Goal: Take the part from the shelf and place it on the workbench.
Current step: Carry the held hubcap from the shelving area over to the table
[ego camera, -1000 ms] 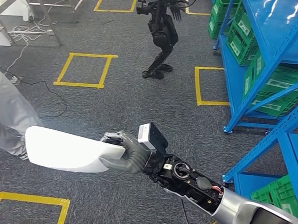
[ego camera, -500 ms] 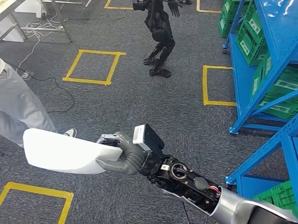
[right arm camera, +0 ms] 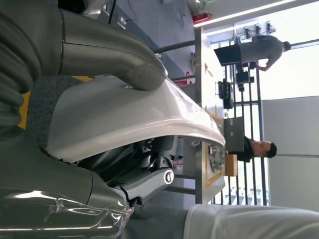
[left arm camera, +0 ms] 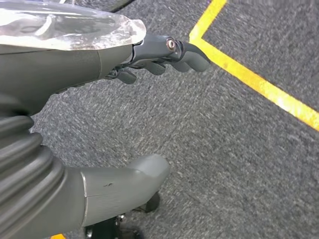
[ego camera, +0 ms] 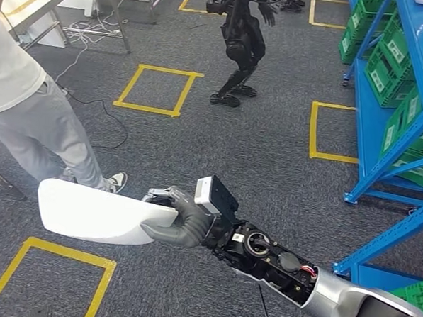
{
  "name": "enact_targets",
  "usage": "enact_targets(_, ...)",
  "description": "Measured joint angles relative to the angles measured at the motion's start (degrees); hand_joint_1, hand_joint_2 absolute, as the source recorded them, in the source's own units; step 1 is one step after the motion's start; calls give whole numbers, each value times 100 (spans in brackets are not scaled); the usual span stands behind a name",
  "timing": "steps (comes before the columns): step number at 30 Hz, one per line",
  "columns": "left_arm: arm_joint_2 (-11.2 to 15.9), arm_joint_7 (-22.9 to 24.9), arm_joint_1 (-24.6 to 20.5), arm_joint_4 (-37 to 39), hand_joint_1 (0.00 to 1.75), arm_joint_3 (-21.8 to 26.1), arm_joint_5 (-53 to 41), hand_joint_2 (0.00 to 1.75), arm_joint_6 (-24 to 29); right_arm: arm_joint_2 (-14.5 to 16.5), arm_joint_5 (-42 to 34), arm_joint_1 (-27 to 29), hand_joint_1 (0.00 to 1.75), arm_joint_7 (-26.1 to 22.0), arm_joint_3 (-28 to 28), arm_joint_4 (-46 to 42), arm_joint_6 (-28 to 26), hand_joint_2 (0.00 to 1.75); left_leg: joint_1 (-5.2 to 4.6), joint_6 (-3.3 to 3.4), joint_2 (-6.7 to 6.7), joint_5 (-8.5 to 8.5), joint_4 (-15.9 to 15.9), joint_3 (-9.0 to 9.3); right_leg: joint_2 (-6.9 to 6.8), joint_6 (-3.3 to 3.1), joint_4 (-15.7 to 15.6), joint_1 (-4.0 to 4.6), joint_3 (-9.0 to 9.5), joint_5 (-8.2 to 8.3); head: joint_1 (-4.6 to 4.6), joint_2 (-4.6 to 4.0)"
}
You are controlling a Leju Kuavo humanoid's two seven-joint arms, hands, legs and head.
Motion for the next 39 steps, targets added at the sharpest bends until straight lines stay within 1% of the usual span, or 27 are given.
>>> enact_targets(1,1,4,-6,0,0,-8,-1,175,-1,0,-1,-5,175,-2,-1,-1,0,175,0,-20,-37,11,-1,-11,73,-28,-313,5,150,112,0,0)
enact_targets(3,6,13,-10,0,0,-14,-4,175,-3,0,-1,-8,175,-5,-3,-1,-1,175,5,-87,-99,52,-12,-62,130,-69,-509,19,246,123,11,0)
enact_targets(5,20,18,1,0,0,-19,-7,175,-4,1,-1,-10,175,-6,-4,-3,-1,175,-1,-161,-119,74,-21,-94,49,-115,-602,-5,270,151,22,0)
enact_targets(6,29,18,-1,0,0,-22,-8,175,-4,2,-1,-12,175,-8,-4,-5,0,175,-10,-188,-64,17,50,-134,8,-145,-652,-23,284,179,-4,0)
enact_targets(8,44,19,-17,0,0,-33,-22,175,10,2,-1,-13,175,-10,-4,-7,0,175,-15,-218,95,-288,548,-364,-82,-191,-723,-40,297,229,-69,0)
enact_targets(10,43,46,-25,0,0,-65,-79,175,76,2,6,2,175,-10,-4,-8,0,175,-14,-249,169,-638,1348,-737,-171,-209,-728,-33,276,240,-108,0)
enact_targets(11,39,72,-20,0,0,-91,-115,175,118,2,11,14,175,-9,-4,-8,0,175,-12,-262,178,-697,1595,-847,-216,-211,-726,-31,269,242,-113,0)
enact_targets(12,36,104,-16,0,0,-117,-149,175,150,2,17,22,175,-8,-4,-8,1,175,-9,-273,190,-648,1625,-850,-259,-211,-723,-30,265,242,-116,0)
enact_targets(13,37,134,-17,0,0,-139,-178,175,165,2,22,26,175,-7,-4,-8,2,175,-7,-276,211,-495,1397,-723,-297,-207,-718,-30,265,240,-119,0)
enact_targets(15,46,196,-39,0,0,-175,-213,175,155,2,35,25,175,-5,-8,-10,12,175,-15,-264,330,-130,536,-264,-363,-175,-682,-13,261,217,-132,0)
enact_targets(16,50,227,-57,0,0,-196,-218,175,135,2,44,25,175,-3,-14,-13,24,175,-25,-235,378,-20,190,-90,-391,-150,-661,6,250,203,-137,0)
enact_targets(17,51,255,-72,0,0,-219,-207,175,107,2,51,24,175,-2,-19,-15,41,175,-35,-201,408,24,-14,5,-418,-123,-642,23,240,191,-132,0)
enact_targets(19,51,307,-79,0,0,-258,-159,175,29,2,58,25,175,0,-30,-16,87,175,-45,-120,363,22,-69,9,-468,-77,-630,40,234,180,-110,0)
enact_targets(21,55,342,-72,1,0,-279,-120,175,-58,2,58,26,175,-9,-40,-16,133,175,-24,-56,316,39,-85,10,-423,-16,-528,22,183,80,-92,0)
enact_targets(23,62,353,-81,2,0,-287,-110,175,-120,2,58,27,175,-26,-51,-15,172,175,1,-6,275,55,-97,9,-275,50,13,-4,-53,-254,-51,0)
enact_targets(25,63,354,-84,2,0,-292,-110,175,-140,2,59,40,175,-37,-56,-7,194,175,1,14,222,58,-95,1,-185,87,852,-18,-406,-623,-14,0)
enact_targets(26,61,354,-82,2,0,-296,-111,175,-142,2,61,53,175,-38,-58,-1,196,175,0,15,189,58,-94,0,-174,94,1117,-24,-522,-687,-8,0)
enact_targets(27,58,354,-80,2,0,-299,-111,175,-139,2,66,64,175,-38,-61,4,197,175,0,15,151,58,-93,4,-167,91,1130,-29,-527,-618,-4,0)
enact_targets(28,57,354,-80,2,0,-304,-112,175,-134,2,73,73,175,-38,-66,6,197,175,1,13,111,58,-92,11,-153,79,904,-33,-423,-444,5,0)
enact_targets(30,53,354,-86,2,0,-321,-114,175,-125,2,90,78,175,-38,-80,5,201,175,-1,-1,32,57,-90,26,-29,34,74,-41,-37,-13,28,0)
enact_targets(31,51,354,-92,2,0,-332,-115,175,-123,2,95,79,175,-38,-87,3,205,175,-4,-21,-6,63,-87,19,39,13,-266,-39,116,110,30,0)
enact_targets(32,49,354,-94,2,0,-344,-116,175,-122,2,99,80,175,-37,-91,2,208,175,-6,-49,-37,75,-84,-3,90,-6,-479,-36,217,153,32,0)
enact_targets(33,47,354,-91,2,0,-355,-116,175,-121,2,99,83,175,-36,-93,2,210,175,-8,-85,-66,95,-87,-31,105,-19,-551,-30,252,133,26,0)
enact_targets(35,55,354,-76,2,0,-374,-116,175,-118,3,100,89,175,-35,-96,1,213,175,-4,-158,-97,117,-88,-75,40,-67,-620,-42,281,146,14,0)
enact_targets(36,61,354,-74,3,0,-380,-116,175,-117,3,100,91,175,-36,-99,1,214,175,-7,-184,-61,67,-23,-113,6,-102,-650,-53,288,170,-8,0)
enact_targets(37,67,354,-80,3,0,-383,-116,175,-116,4,100,91,175,-38,-102,1,214,175,-11,-201,-3,-49,160,-201,-34,-139,-682,-62,296,195,-37,0)
enact_targets(39,71,354,-93,4,0,-385,-117,175,-115,4,100,98,175,-38,-108,1,216,175,-14,-224,128,-431,906,-557,-118,-182,-706,-53,291,215,-92,0)
